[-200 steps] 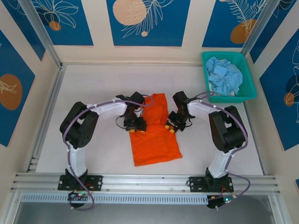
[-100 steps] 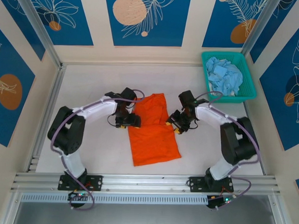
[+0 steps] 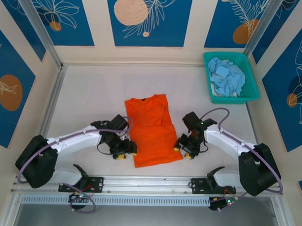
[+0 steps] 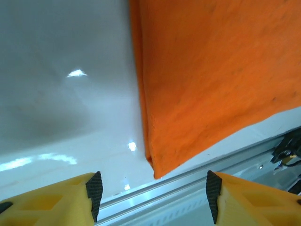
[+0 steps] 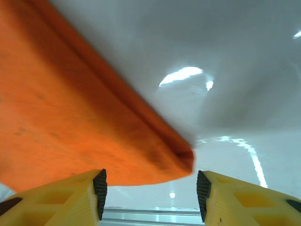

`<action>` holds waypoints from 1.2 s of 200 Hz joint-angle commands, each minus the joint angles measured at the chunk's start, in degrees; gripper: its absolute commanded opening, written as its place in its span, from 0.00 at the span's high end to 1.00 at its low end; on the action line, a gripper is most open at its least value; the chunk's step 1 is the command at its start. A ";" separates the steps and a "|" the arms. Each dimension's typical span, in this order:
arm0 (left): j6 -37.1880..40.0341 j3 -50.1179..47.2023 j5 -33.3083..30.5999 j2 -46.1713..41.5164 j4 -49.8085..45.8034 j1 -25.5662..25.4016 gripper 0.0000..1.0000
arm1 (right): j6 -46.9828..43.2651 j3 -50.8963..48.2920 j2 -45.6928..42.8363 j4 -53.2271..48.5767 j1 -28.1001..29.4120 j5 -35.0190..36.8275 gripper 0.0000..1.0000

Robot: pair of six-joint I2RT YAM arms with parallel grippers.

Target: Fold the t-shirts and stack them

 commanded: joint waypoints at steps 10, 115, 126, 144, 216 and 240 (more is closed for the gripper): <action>-16.39 -4.76 0.88 -1.75 11.91 -4.27 0.40 | 3.30 -2.90 -2.58 -0.50 0.20 2.73 0.44; -38.43 -7.26 -16.41 -2.99 9.84 -17.15 0.52 | -0.35 -6.94 -4.00 5.00 -0.21 -3.55 0.52; -39.41 -7.43 -17.93 -2.93 10.10 -17.72 0.57 | 0.11 -7.74 -3.65 5.18 -0.40 -3.73 0.54; -41.01 -7.59 -19.29 -2.28 11.51 -18.44 0.59 | 0.20 -8.26 -2.73 5.52 -0.77 -4.17 0.55; -42.25 -3.90 -20.25 6.60 13.79 -22.33 0.64 | -1.38 -7.87 0.64 6.75 -1.17 -4.04 0.76; -43.92 -4.15 -22.10 6.55 12.10 -23.45 0.66 | -1.33 -8.36 0.16 6.68 -1.16 -3.91 0.81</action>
